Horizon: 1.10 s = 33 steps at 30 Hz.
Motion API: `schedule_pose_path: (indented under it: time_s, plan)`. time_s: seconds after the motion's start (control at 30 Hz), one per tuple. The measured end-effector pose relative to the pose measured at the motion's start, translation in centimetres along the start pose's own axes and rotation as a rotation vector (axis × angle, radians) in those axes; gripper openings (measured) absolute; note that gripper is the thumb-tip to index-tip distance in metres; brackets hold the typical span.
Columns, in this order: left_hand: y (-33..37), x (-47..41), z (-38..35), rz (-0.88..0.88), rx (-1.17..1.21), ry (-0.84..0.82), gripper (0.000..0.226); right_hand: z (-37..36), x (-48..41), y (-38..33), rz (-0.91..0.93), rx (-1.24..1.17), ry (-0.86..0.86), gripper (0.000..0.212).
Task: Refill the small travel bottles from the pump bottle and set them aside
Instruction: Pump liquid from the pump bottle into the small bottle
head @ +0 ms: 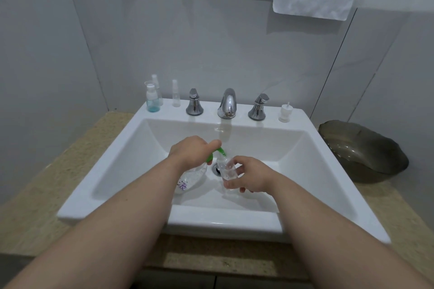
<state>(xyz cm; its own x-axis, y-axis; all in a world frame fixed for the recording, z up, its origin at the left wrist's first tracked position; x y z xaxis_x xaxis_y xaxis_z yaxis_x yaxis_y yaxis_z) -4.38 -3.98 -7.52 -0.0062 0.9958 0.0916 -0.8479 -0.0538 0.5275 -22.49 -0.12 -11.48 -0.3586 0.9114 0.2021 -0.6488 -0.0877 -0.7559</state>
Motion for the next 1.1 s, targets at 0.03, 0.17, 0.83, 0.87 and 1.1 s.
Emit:
schedule_pose_path:
  time_s: [0.03,0.17,0.83,0.87,1.1]
  plan:
    - [-0.01,-0.01,-0.03,-0.001,-0.007,0.0,0.062,-0.01,0.03,-0.03,0.001,0.003,-0.002,0.046]
    - [-0.02,-0.14,-0.04,-0.009,-0.029,0.009,0.055,-0.11,0.17,-0.15,-0.001,0.011,-0.014,0.046]
    - [0.19,0.67,-0.05,-0.016,-0.034,0.022,0.07,-0.15,0.16,0.18,-0.016,-0.025,-0.01,0.046]
    - [0.25,0.69,-0.04,-0.015,-0.034,0.021,0.07,-0.16,0.18,0.16,-0.016,-0.027,-0.009,0.047]
    - [0.33,0.43,-0.17,-0.019,-0.04,0.013,0.066,-0.16,0.18,0.14,-0.016,-0.033,-0.008,0.045]
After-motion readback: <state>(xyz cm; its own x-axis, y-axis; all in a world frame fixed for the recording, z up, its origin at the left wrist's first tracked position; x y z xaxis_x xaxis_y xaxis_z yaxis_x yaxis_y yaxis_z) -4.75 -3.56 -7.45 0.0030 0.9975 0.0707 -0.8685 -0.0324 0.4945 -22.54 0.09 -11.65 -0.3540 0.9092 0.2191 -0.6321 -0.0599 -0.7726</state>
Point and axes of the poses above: each hand's wrist, its own x-axis away from the middle knuckle, its own z-axis out of the back of the hand, y = z × x, the point moved 7 cm from there along -x, towards the middle knuckle, and after that the axes turned 6 degrees about z, right-handed, at the moved point
